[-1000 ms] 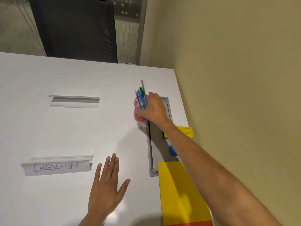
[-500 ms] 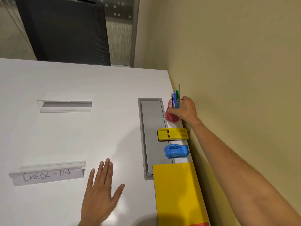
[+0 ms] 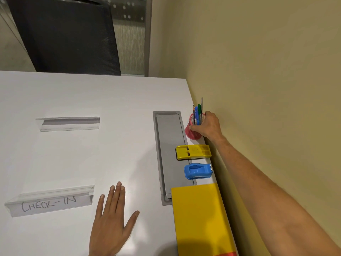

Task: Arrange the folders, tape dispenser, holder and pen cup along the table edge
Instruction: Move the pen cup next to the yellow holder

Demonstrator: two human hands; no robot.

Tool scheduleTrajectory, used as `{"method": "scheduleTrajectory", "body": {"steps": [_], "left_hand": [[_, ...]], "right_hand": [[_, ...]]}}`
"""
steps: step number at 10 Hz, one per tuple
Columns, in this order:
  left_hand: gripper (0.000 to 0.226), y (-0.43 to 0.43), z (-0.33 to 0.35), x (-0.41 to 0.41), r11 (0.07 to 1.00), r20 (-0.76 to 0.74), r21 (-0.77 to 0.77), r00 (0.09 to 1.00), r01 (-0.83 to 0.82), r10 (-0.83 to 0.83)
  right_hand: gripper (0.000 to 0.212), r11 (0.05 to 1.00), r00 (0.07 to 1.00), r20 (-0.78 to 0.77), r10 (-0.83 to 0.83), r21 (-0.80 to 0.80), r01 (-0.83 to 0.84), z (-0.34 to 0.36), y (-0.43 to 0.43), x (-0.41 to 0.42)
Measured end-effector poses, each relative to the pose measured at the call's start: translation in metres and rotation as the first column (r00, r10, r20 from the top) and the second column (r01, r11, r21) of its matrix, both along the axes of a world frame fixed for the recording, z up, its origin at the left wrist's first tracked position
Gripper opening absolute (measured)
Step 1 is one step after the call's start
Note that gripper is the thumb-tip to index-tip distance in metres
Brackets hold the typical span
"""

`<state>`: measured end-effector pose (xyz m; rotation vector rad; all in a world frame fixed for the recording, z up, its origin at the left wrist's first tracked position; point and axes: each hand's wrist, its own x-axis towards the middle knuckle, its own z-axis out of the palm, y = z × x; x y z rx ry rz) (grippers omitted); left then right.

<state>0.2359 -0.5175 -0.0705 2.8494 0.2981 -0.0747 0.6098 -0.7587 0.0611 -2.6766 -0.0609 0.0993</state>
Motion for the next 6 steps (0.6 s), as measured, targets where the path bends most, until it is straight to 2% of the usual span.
{"method": "scheduleTrajectory", "body": {"steps": [1, 3, 6], "left_hand": [[0.088, 0.000, 0.000, -0.001, 1.000, -0.001, 0.002, 1.000, -0.001, 0.001], [0.088, -0.001, 0.002, 0.000, 1.000, 0.015, 0.012, 1.000, -0.005, 0.005], [0.086, -0.003, 0.004, -0.003, 0.999, 0.024, 0.028, 1.000, -0.020, 0.019]], "right_hand": [[0.081, 1.000, 1.000, 0.002, -0.004, 0.021, 0.004, -0.003, -0.002, -0.001], [0.110, 0.998, 1.000, -0.007, -0.005, 0.069, 0.006, 0.004, -0.003, -0.008], [0.104, 0.984, 0.984, 0.175, 0.002, 0.173, -0.032, 0.037, -0.012, -0.045]]}}
